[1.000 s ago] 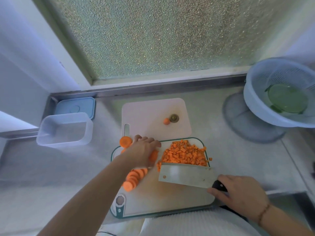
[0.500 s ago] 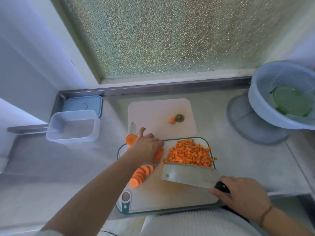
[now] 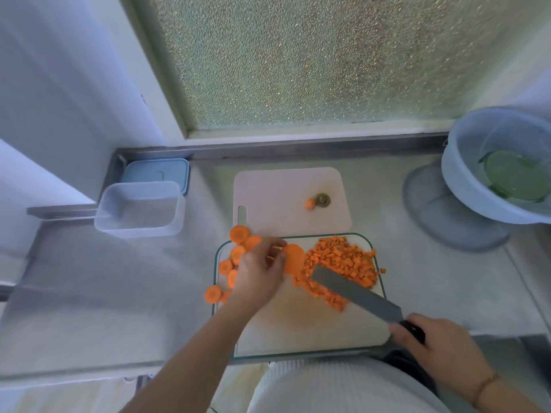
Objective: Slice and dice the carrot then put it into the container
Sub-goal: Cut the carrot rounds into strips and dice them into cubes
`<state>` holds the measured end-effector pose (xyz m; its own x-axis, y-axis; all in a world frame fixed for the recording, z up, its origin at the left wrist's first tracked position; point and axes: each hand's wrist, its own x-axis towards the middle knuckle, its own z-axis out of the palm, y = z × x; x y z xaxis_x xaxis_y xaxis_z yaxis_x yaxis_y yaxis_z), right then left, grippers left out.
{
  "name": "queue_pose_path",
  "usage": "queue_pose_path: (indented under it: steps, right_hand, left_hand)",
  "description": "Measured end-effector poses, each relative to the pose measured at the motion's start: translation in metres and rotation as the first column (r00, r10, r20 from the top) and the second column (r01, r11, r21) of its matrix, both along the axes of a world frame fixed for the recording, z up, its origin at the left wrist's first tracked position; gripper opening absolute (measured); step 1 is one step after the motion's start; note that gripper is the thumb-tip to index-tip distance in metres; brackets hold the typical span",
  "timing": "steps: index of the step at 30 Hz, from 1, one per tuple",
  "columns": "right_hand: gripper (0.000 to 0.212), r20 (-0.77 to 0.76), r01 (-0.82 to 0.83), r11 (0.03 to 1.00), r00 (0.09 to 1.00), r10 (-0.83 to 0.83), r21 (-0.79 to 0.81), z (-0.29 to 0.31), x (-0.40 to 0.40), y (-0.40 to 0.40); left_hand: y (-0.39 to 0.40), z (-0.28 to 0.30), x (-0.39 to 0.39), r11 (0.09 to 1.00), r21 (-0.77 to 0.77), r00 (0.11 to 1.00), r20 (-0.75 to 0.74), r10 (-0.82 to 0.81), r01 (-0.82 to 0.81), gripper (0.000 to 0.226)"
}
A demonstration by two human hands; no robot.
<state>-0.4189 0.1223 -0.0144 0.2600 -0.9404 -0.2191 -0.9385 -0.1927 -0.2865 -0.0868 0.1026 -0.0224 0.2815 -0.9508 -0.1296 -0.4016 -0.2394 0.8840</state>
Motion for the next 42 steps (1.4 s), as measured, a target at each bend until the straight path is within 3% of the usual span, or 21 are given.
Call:
queue_pose_path:
  steps: [3, 6, 9, 17, 20, 23, 27, 31, 34, 37, 39, 42]
  right_hand:
    - [0.09, 0.142, 0.077, 0.981, 0.985, -0.102, 0.176, 0.002, 0.008, 0.006]
    - [0.098, 0.205, 0.064, 0.943, 0.969, -0.137, 0.327, 0.004, 0.022, 0.012]
    - [0.091, 0.219, 0.011, 0.894, 0.968, -0.122, 0.448, 0.001, 0.034, 0.015]
    - [0.086, 0.126, -0.181, 0.828, 0.983, 0.134, 0.531, -0.005, 0.029, -0.011]
    - [0.075, 0.101, -0.263, 0.813, 0.964, 0.247, 0.519, -0.004, 0.016, -0.039]
    - [0.065, 0.107, -0.326, 0.801, 0.942, 0.317, 0.502, -0.006, 0.009, -0.072]
    - [0.059, 0.116, -0.405, 0.786, 0.909, 0.4, 0.467, -0.012, 0.019, -0.116]
    - [0.062, 0.11, -0.489, 0.744, 0.86, 0.498, 0.455, -0.016, 0.029, -0.135]
    - [0.06, 0.141, -0.495, 0.723, 0.858, 0.494, 0.482, -0.011, 0.029, -0.131]
    - [0.062, 0.181, -0.483, 0.731, 0.871, 0.456, 0.482, -0.01, 0.021, -0.105]
    - [0.064, 0.194, -0.463, 0.758, 0.885, 0.424, 0.459, -0.01, 0.017, -0.083]
    - [0.063, 0.199, -0.438, 0.784, 0.899, 0.391, 0.44, -0.01, 0.015, -0.057]
  left_hand:
    - [0.028, -0.006, -0.006, 0.986, 0.148, 0.976, -0.19, 0.107, -0.08, 0.021]
    - [0.058, -0.016, -0.018, 0.971, 0.219, 0.963, -0.227, 0.148, -0.098, 0.033]
    - [0.081, -0.025, -0.033, 0.95, 0.292, 0.944, -0.27, 0.188, -0.106, 0.042]
    - [0.112, -0.042, -0.06, 0.929, 0.354, 0.988, -0.064, 0.138, -0.106, 0.055]
    - [0.114, -0.046, -0.065, 0.96, 0.276, 0.99, 0.143, 0.008, -0.047, 0.055]
    - [0.118, -0.052, -0.073, 0.98, 0.198, 0.932, 0.354, -0.078, 0.007, 0.055]
    - [0.117, -0.06, -0.084, 0.997, 0.07, 0.864, 0.504, -0.012, -0.027, 0.052]
    - [0.122, -0.067, -0.092, 0.997, 0.049, 0.713, 0.701, 0.003, -0.052, 0.062]
    - [0.124, -0.071, -0.101, 0.996, 0.07, 0.677, 0.736, -0.017, -0.051, 0.066]
    - [0.125, -0.074, -0.107, 0.997, 0.022, 0.724, 0.688, 0.036, -0.071, 0.067]
    - [0.125, -0.079, -0.108, 0.993, -0.116, 0.777, 0.623, 0.093, -0.026, 0.053]
    - [0.12, -0.092, -0.108, 0.946, -0.288, 0.817, 0.574, 0.048, 0.147, 0.021]
